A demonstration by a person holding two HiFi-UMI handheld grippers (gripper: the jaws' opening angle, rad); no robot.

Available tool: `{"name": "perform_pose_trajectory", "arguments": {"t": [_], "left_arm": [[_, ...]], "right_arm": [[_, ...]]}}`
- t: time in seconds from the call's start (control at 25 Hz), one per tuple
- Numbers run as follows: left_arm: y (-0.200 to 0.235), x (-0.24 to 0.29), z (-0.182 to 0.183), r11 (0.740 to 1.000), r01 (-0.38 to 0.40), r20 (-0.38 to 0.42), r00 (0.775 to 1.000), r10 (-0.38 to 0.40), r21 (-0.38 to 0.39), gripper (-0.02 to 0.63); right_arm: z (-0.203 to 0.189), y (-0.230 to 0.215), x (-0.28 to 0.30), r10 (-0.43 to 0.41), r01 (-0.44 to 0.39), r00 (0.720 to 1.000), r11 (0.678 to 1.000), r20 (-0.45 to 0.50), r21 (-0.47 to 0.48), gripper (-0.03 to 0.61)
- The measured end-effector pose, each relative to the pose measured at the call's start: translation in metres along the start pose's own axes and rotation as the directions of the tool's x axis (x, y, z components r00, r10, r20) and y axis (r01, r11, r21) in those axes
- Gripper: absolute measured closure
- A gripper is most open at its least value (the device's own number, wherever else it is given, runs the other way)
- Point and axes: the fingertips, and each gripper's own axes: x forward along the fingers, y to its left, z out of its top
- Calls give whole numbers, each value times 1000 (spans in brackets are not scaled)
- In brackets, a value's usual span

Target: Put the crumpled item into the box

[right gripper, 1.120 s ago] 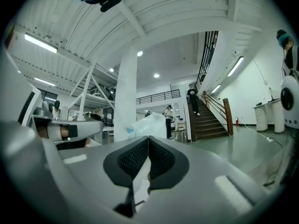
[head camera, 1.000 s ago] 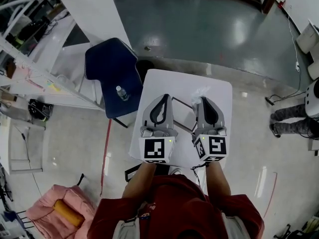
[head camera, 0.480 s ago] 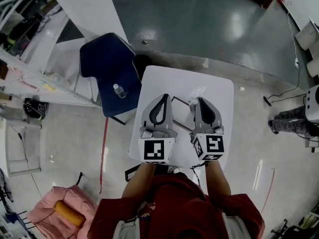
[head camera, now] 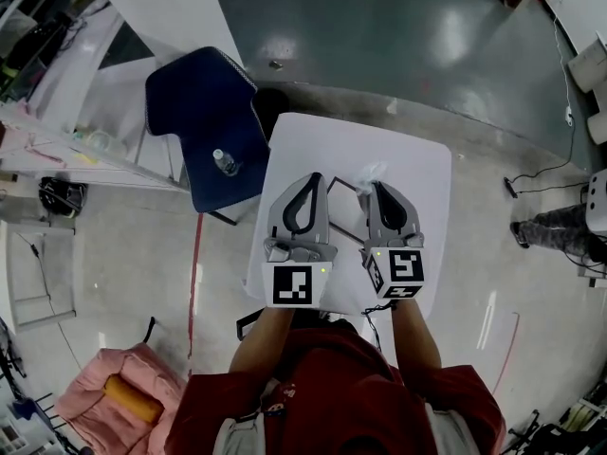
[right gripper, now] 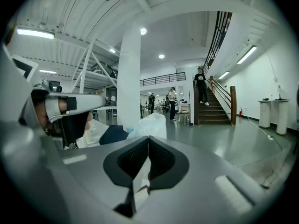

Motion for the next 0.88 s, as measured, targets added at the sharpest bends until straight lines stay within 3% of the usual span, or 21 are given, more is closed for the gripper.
{"name": "perform_pose_trajectory", "arguments": {"t": [0.4,0.88], "left_arm": [[20,6,-19,998,-23,-7,1000,22,-52,611],[30,12,-38,998,-29,-22,999,28,-49,611]], "right_arm": [[-55,10,29,11,-21,988,998,-152,-60,575],[-124,5,48,27,-50,943,997,-333,-59,575]]}}
